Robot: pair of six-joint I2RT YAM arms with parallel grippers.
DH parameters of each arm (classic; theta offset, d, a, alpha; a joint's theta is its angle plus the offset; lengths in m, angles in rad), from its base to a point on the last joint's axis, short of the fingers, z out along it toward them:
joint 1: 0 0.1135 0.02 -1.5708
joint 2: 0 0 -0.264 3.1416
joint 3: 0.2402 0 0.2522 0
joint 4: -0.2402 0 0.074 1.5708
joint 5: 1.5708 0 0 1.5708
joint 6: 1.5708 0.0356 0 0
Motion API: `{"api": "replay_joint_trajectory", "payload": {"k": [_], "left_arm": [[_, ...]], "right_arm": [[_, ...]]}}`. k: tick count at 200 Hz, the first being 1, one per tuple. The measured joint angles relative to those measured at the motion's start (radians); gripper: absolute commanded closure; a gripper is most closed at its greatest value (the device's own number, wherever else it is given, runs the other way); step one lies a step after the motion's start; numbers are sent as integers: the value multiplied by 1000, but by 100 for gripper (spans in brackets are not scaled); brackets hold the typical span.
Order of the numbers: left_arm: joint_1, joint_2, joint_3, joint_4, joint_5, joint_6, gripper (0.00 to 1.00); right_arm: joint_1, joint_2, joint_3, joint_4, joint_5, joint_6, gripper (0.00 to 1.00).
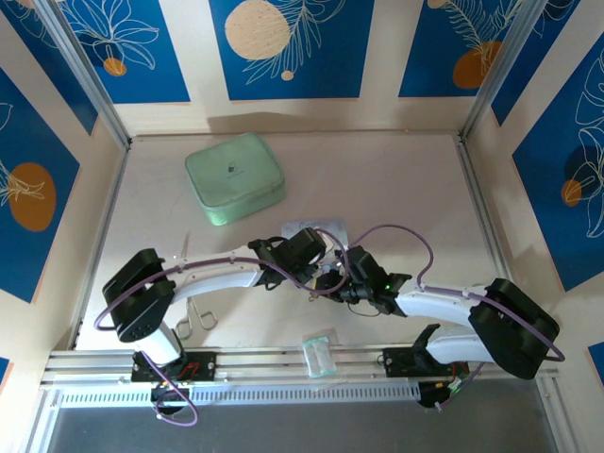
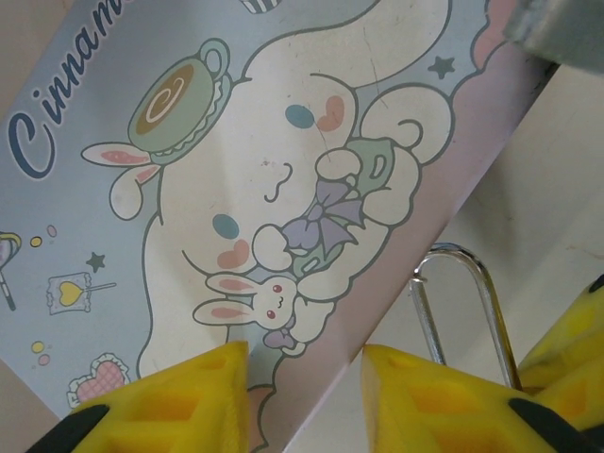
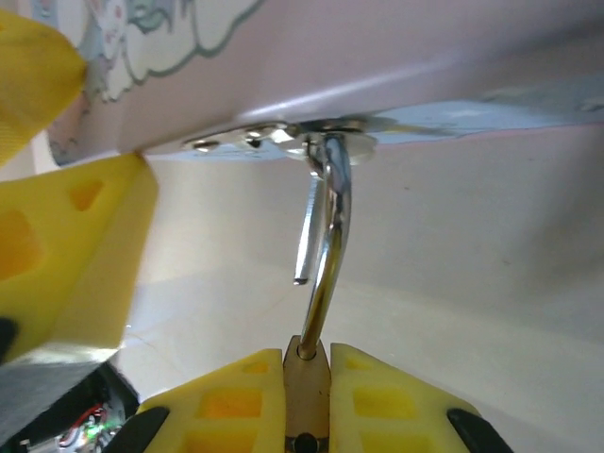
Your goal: Unlock a padlock with a key
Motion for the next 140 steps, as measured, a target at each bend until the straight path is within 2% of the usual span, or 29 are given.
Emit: {"api": "replay_joint_trajectory", "payload": {"k": [71,102,115,140], "left_arm": [[-8,-51,-19,-11,157,-105,63],[-11,-66,-26,-24,175,-135,60],[-12,-71,-26,-39,174,-147,59],[-11,-90,-26,-67,164,-143,50]], "right_arm": [[-42,34,36,-51,40,-45,70],[-42,3,35,-93,55,-49,69],[-47,-23,21,-169,69,-26,66],[-64,-78,-9,-254,65,-2,57]]}}
